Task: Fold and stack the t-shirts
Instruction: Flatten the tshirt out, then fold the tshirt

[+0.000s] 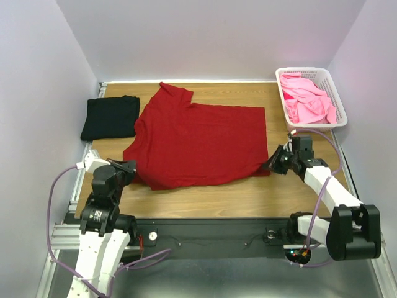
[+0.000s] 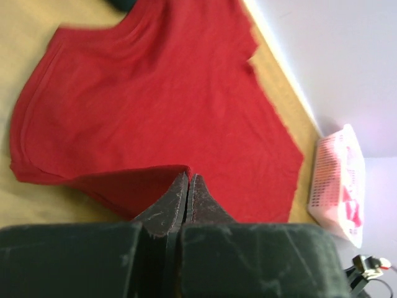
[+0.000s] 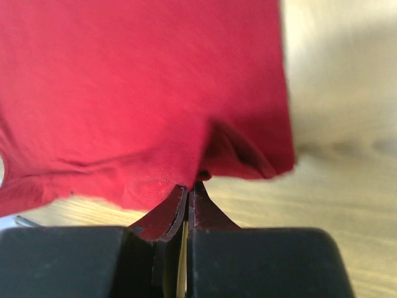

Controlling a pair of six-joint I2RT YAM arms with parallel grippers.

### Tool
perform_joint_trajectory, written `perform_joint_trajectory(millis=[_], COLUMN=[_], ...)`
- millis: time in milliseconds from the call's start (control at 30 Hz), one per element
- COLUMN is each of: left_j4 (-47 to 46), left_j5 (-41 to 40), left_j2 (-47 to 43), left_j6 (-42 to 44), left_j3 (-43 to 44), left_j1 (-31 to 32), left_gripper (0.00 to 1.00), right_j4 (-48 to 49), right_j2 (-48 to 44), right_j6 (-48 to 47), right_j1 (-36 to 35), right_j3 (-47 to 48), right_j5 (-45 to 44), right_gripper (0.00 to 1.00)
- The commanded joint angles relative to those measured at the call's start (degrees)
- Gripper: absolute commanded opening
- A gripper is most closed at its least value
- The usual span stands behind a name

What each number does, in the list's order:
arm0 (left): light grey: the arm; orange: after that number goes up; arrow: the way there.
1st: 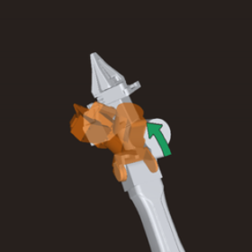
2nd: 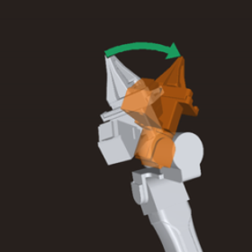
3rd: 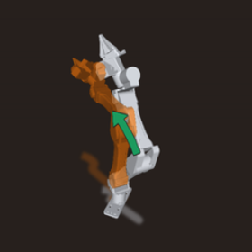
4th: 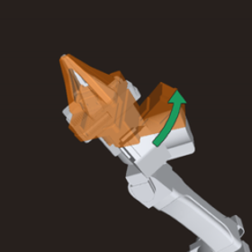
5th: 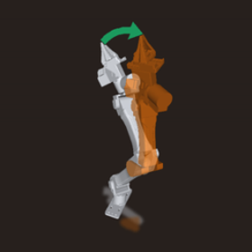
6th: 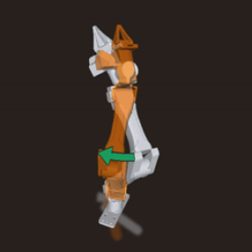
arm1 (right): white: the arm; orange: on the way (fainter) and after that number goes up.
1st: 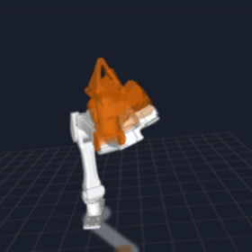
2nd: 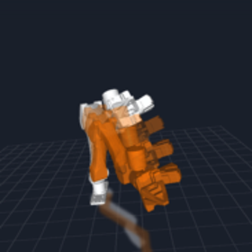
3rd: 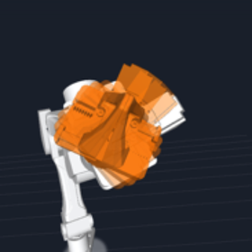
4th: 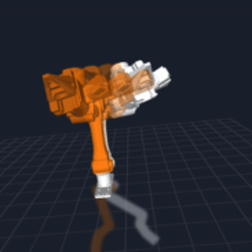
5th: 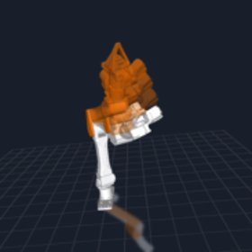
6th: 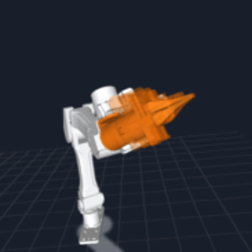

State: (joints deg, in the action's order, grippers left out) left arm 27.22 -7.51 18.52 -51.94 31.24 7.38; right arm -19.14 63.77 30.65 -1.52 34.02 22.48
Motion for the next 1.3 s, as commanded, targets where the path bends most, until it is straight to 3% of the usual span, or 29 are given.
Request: perform_joint_trajectory(millis=[0, 633, 900, 1067, 1267], left_j4=[2.3, 0.4, 2.9, 3.0, 6.7], left_j5=[-1.0, -6.9, -19.1, -24.0, -24.7], left_j2=[-1.8, 1.5, 4.5, 4.8, 2.8], left_j6=[-4.1, -2.7, 2.0, 2.9, 2.2], left_j3=[-1.5, 0.1, 7.2, 11.7, 13.9], left_j1=[-0.3, -0.3, -0.3, -0.3, -0.3], left_gripper=[0.0, 0.0, 0.0, 0.0, 0.0], right_j4=[-1.4, -3.2, -14.3, -22.7, -33.8], right_j2=[1.9, 2.9, -0.8, -7.7, -14.3], right_j6=[4.6, 5.3, 1.6, 3.1, 6.6], right_j1=[0.1, 0.1, 0.3, 0.3, 0.3], right_j3=[-2.5, -0.2, 3.9, 9.2, 10.2], right_j5=[0.5, -2.9, -16.0, -17.9, -13.2], right_gripper=[0.01, 0.01, 0.01, 0.01, 0.01])
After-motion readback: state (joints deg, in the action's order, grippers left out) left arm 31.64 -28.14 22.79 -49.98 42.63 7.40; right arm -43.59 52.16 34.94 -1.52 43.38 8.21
